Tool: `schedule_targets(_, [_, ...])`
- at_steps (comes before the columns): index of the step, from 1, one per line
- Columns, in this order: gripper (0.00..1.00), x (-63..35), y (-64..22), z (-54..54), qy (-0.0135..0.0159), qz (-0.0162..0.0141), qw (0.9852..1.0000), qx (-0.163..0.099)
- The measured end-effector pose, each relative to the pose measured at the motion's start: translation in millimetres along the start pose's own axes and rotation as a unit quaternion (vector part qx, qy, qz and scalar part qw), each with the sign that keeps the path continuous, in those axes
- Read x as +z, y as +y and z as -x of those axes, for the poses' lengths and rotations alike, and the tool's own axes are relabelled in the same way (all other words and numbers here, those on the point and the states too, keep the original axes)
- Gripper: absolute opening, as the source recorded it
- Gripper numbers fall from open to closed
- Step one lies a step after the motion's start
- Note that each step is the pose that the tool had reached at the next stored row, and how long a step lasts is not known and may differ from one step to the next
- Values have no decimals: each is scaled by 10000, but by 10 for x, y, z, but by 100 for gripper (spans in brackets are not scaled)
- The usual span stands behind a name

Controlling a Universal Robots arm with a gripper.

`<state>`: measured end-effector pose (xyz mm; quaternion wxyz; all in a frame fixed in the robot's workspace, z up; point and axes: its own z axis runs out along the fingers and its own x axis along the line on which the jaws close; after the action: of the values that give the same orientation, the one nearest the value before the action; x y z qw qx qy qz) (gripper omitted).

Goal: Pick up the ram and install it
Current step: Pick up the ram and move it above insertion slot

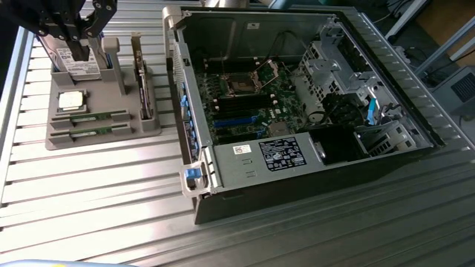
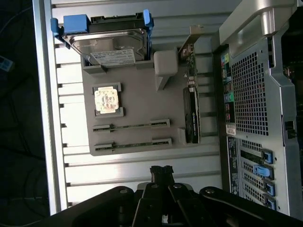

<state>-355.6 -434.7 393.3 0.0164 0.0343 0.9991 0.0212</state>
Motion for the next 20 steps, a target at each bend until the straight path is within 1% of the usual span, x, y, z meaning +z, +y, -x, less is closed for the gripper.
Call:
schedule_targets(1, [10, 0, 0, 0, 11, 7, 9997, -257])
schedule_targets(3, [10, 0, 0, 0, 21, 15, 9988, -484])
schedule_targets(4, [10, 0, 0, 0, 30, 21, 9976, -691])
schedule_targets(6, [10, 1, 0, 0, 42, 29, 9953, -962])
schedule_targets(7, [10, 0, 0, 0, 49, 33, 9937, -1116])
schedule_targets(8, [10, 0, 0, 0, 57, 40, 9913, -1316])
schedule_targets(10, [10, 0, 0, 0, 78, 54, 9838, -1792])
schedule_targets(12, [10, 0, 0, 0, 93, 63, 9770, -2128])
schedule_targets(13, [10, 0, 0, 0, 102, 69, 9724, -2330])
schedule_targets(14, [10, 0, 0, 0, 107, 73, 9692, -2460])
schedule_targets(15, [10, 0, 0, 0, 111, 75, 9668, -2551])
schedule_targets(16, [10, 0, 0, 0, 117, 79, 9630, -2690])
schedule_targets(17, [10, 0, 0, 0, 124, 84, 9583, -2852])
schedule_targets(18, [10, 0, 0, 0, 128, 86, 9559, -2934])
schedule_targets(19, [10, 0, 0, 0, 132, 89, 9530, -3027])
schedule_targets(20, [10, 0, 0, 0, 138, 93, 9486, -3162])
